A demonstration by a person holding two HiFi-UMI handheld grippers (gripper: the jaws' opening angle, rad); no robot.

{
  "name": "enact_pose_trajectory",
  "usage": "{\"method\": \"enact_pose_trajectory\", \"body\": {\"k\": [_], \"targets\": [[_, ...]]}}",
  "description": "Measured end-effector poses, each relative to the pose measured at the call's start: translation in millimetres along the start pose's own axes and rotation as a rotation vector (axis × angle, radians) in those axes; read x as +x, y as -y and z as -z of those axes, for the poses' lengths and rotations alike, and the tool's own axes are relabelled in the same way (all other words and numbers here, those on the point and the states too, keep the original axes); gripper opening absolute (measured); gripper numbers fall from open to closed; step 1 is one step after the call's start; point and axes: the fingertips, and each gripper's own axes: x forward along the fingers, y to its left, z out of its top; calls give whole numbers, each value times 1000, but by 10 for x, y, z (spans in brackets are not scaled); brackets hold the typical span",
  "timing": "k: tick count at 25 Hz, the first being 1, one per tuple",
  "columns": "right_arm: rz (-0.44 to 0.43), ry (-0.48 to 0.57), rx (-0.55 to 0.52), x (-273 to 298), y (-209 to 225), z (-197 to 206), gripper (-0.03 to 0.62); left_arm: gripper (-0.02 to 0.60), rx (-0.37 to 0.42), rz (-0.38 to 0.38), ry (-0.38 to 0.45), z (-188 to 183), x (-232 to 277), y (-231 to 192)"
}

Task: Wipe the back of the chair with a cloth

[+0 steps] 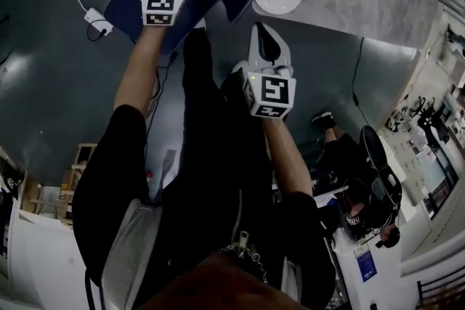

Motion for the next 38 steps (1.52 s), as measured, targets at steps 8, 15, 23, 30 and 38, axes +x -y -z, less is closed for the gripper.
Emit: {"method": "enact_pose_trajectory", "body": {"k": [8, 15, 23, 30, 38], "targets": [[21, -1, 11, -88, 84, 131, -2, 86, 19, 74, -2, 26, -39, 420], [15, -3, 17, -119, 58, 157, -2, 86, 18, 136, -5, 52, -81, 823], [20, -2, 27, -147, 76, 190, -2, 86, 16, 196, -14, 116, -124, 1196], [17, -6, 37, -165, 55, 253, -2, 86, 35, 286, -45, 288, -173, 1586], [-12, 8, 37, -152, 16, 223, 0, 86, 114, 287, 1, 219, -292, 1307]]}}
